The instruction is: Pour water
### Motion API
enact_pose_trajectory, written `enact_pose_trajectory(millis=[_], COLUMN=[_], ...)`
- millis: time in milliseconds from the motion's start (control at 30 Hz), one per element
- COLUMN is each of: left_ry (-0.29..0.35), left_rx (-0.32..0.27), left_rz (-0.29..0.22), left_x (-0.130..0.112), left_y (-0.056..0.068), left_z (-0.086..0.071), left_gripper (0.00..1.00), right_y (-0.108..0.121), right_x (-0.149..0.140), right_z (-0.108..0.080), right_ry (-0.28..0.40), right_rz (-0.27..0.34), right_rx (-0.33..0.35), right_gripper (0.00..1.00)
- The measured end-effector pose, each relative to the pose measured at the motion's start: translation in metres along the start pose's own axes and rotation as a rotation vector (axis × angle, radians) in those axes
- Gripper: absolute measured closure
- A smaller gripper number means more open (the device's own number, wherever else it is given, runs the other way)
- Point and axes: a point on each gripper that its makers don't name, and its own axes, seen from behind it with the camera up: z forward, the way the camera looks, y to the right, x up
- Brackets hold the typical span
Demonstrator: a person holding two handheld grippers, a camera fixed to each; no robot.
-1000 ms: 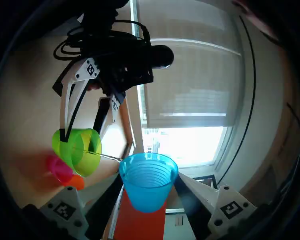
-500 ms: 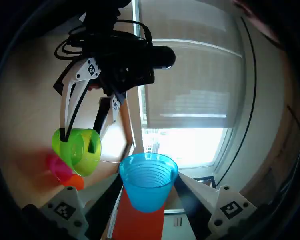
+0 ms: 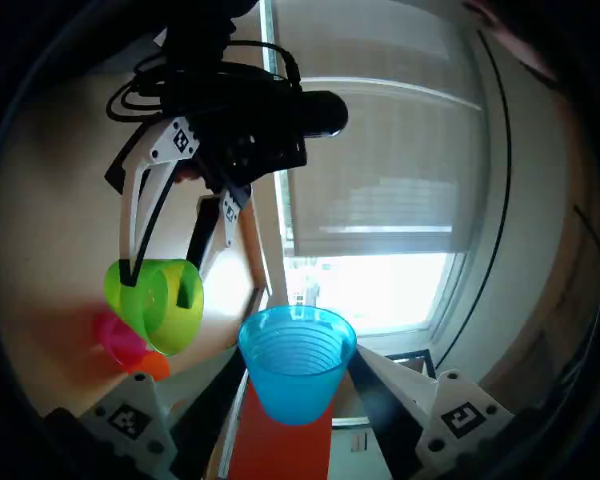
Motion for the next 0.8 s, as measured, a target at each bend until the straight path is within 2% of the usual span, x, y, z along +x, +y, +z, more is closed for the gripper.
enact_pose_trajectory(millis=[567,800], left_ry=[-0.005,-0.006], left_rx=[0.006,0.006], left_rz=[-0.001,-0.002], left_x=[-0.003,-0.004], left_y=[-0.002,-0.002], left_z=[-0.001,0.0], left_gripper=[0.18,0.18], right_y=[-0.004,-0.008], right_x=[-0.003,-0.013], right_z=[-0.002,-0.003], right_ry=[0.008,0.006], right_rz=[0.185,0.299], right_rx=[-0.013,-0.021], right_gripper=[0.11,0.11])
